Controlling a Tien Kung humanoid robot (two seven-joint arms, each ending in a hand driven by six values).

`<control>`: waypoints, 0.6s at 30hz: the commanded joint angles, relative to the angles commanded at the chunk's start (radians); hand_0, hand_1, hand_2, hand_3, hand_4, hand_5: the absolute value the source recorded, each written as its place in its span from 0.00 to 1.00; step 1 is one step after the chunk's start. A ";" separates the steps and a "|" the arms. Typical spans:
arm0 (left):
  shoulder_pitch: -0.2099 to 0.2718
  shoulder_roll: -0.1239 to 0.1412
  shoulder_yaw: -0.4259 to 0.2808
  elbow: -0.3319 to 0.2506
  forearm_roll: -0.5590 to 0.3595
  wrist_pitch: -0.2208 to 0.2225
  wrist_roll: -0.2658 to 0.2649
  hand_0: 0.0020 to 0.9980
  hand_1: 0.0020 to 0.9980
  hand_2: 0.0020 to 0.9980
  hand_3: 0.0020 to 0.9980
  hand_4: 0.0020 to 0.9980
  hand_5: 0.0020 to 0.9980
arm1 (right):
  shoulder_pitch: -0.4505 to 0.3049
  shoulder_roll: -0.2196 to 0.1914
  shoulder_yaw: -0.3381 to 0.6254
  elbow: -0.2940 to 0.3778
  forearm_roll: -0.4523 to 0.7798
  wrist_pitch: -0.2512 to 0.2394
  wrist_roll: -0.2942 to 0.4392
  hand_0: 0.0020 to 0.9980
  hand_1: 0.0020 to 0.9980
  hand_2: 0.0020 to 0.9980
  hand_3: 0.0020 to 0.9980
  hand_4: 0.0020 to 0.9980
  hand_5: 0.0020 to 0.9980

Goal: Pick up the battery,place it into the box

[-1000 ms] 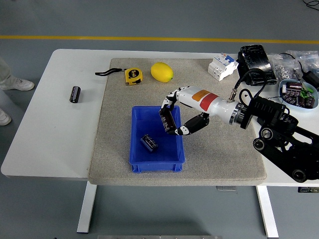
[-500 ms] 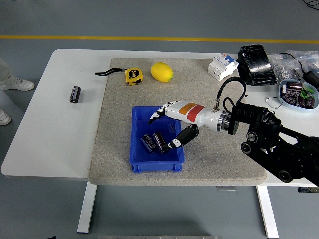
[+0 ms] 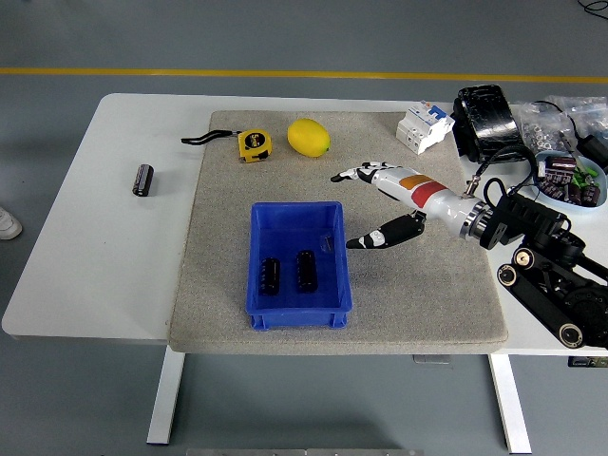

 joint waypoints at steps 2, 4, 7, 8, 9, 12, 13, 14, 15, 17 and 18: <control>0.001 -0.001 0.005 0.000 -0.005 0.001 0.000 0.49 0.50 0.57 0.70 0.66 0.81 | -0.025 -0.008 0.040 0.019 0.031 -0.001 -0.002 1.00 0.93 0.92 0.89 1.00 0.51; 0.002 -0.001 0.013 0.002 -0.015 0.004 -0.003 0.49 0.50 0.57 0.70 0.66 0.81 | -0.065 -0.029 0.086 0.048 0.102 0.001 0.004 1.00 0.93 0.92 0.89 1.00 0.51; 0.006 -0.007 -0.003 0.006 -0.012 0.012 -0.008 0.49 0.51 0.58 0.70 0.66 0.81 | -0.113 -0.065 0.105 0.083 0.227 -0.010 0.037 1.00 0.94 0.96 0.89 1.00 0.52; 0.006 -0.009 -0.008 0.007 -0.009 0.014 -0.009 0.49 0.51 0.58 0.70 0.66 0.81 | -0.133 -0.073 0.113 0.095 0.266 -0.011 0.050 1.00 0.94 0.96 0.89 1.00 0.52; 0.006 -0.010 -0.012 0.008 -0.004 0.015 -0.009 0.49 0.51 0.58 0.70 0.66 0.81 | -0.155 -0.081 0.124 0.107 0.311 -0.012 0.061 1.00 0.94 0.96 0.89 1.00 0.52; 0.005 -0.012 -0.020 0.010 0.005 0.016 -0.011 0.49 0.51 0.58 0.70 0.66 0.81 | -0.231 -0.091 0.183 0.146 0.435 -0.020 0.083 0.93 0.89 0.92 0.90 1.00 0.56; 0.005 -0.013 -0.022 0.010 0.007 0.016 -0.011 0.49 0.51 0.58 0.70 0.66 0.81 | -0.255 -0.092 0.204 0.156 0.480 -0.024 0.085 0.93 0.89 0.92 0.90 1.00 0.56; 0.004 -0.013 -0.025 0.011 0.010 0.016 -0.012 0.49 0.51 0.58 0.70 0.66 0.81 | -0.280 -0.092 0.230 0.170 0.519 -0.030 0.083 0.93 0.89 0.92 0.90 1.00 0.56; 0.004 -0.013 -0.028 0.011 0.013 0.016 -0.012 0.49 0.51 0.58 0.70 0.66 0.81 | -0.311 -0.093 0.262 0.186 0.565 -0.036 0.078 0.93 0.89 0.92 0.90 1.00 0.56; 0.004 -0.012 -0.030 0.011 0.015 0.015 -0.013 0.49 0.51 0.58 0.70 0.66 0.81 | -0.354 -0.092 0.311 0.209 0.649 -0.041 0.063 0.93 0.89 0.92 0.90 1.00 0.56; 0.005 -0.012 -0.033 0.012 0.020 0.014 -0.014 0.49 0.51 0.58 0.70 0.66 0.81 | -0.380 -0.089 0.342 0.227 0.688 -0.038 0.046 0.92 0.86 0.88 0.87 1.00 0.63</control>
